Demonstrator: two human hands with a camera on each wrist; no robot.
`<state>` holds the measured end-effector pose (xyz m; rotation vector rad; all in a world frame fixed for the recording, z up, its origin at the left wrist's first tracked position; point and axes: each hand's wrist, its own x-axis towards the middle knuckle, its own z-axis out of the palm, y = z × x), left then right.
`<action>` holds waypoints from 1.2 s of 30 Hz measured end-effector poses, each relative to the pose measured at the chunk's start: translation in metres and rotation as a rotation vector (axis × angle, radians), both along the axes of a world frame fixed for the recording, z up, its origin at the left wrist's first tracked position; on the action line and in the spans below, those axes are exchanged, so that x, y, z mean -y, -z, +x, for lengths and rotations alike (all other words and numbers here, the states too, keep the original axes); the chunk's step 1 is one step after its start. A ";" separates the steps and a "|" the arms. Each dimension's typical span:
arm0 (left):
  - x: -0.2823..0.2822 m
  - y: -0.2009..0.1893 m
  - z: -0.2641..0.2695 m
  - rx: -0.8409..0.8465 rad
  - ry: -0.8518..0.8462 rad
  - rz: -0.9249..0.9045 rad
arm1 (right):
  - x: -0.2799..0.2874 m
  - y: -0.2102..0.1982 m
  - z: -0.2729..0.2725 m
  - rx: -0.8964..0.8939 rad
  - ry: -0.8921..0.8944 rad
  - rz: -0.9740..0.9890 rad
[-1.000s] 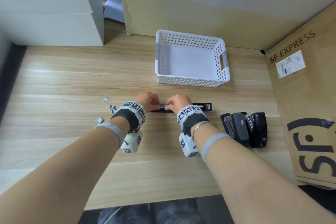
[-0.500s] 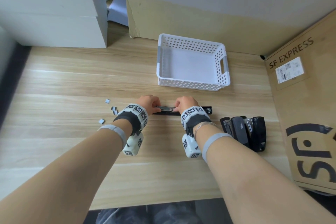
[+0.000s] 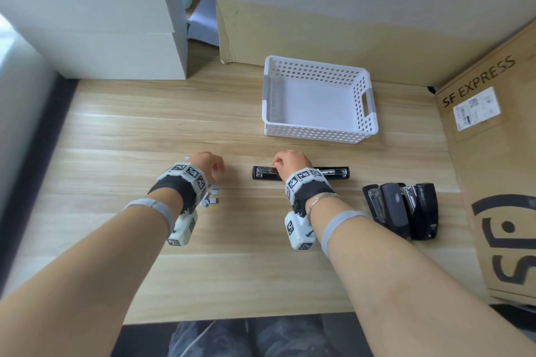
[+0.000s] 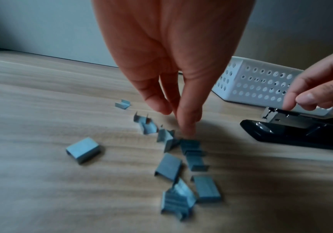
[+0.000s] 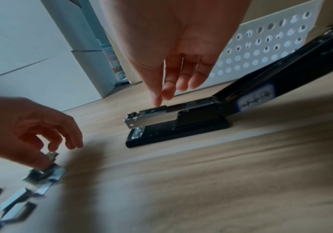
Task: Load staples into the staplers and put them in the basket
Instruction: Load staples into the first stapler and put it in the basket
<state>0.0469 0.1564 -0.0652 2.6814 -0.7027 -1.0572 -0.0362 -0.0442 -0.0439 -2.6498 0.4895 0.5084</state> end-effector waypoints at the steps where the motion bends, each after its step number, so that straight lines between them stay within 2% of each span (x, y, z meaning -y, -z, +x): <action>1: -0.001 0.002 -0.002 0.005 -0.002 0.009 | -0.002 0.001 0.000 0.004 -0.005 0.002; 8: 0.007 0.011 -0.011 0.034 0.042 0.100 | -0.004 0.009 -0.003 0.038 -0.004 0.022; 14: 0.029 0.001 -0.013 0.092 -0.032 -0.157 | -0.003 0.006 -0.001 0.058 -0.011 0.078; 19: 0.056 -0.016 -0.013 0.066 -0.012 -0.297 | -0.008 -0.002 0.007 0.057 0.025 0.211; 28: 0.078 -0.022 -0.016 0.067 -0.067 -0.367 | 0.001 -0.010 0.009 0.055 0.044 0.273; 36: 0.080 -0.014 -0.021 0.021 -0.006 -0.309 | 0.013 -0.005 -0.002 0.017 -0.051 0.102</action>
